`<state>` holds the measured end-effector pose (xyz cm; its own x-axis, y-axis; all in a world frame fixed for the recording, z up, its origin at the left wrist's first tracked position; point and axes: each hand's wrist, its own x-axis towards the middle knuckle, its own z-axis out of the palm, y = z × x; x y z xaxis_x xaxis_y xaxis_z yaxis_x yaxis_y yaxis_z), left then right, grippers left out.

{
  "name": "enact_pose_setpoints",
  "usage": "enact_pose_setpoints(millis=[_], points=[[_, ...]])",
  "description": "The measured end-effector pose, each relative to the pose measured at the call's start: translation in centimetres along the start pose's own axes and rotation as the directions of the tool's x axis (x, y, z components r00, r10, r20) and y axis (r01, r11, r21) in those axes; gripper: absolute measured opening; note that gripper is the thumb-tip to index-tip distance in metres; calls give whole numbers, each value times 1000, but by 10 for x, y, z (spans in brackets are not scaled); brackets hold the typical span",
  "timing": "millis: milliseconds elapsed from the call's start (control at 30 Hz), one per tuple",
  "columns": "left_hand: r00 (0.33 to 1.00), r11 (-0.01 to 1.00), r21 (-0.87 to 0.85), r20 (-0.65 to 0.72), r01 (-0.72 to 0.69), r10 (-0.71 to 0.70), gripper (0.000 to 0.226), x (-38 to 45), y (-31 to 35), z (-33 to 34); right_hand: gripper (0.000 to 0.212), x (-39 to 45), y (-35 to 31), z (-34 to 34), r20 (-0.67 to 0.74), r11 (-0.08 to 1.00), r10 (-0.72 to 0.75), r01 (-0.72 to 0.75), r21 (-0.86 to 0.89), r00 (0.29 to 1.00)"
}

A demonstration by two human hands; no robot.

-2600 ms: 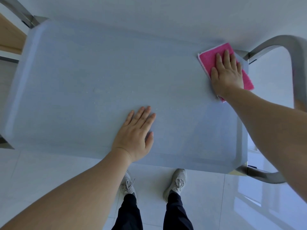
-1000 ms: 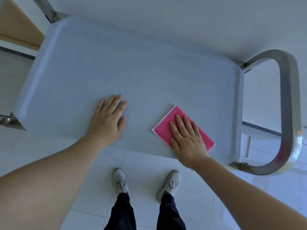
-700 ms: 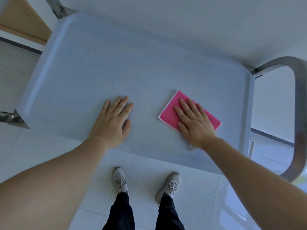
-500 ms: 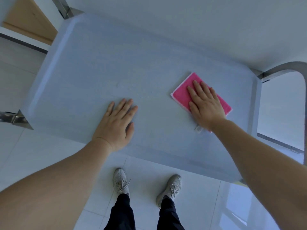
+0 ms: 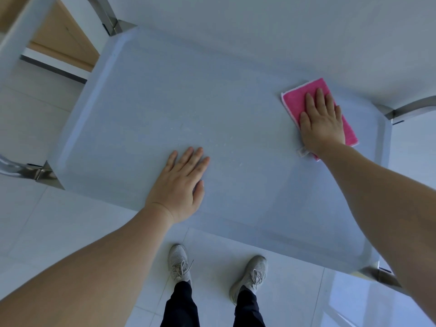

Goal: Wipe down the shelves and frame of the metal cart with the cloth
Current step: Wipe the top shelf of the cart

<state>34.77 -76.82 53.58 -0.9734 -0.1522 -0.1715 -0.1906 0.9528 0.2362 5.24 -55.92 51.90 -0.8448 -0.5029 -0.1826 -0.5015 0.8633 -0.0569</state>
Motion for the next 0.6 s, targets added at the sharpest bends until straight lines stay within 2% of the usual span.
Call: enact_pose_setpoints(millis=[200, 600], points=[[1000, 1000, -7, -4, 2, -2, 56, 1, 0, 0, 57, -15, -20, 4, -1, 999, 25, -25, 22, 1000], [1000, 1000, -25, 14, 7, -7, 57, 1, 1, 0, 61, -120, -81, 24, 111, 973, -228, 231, -18, 967]])
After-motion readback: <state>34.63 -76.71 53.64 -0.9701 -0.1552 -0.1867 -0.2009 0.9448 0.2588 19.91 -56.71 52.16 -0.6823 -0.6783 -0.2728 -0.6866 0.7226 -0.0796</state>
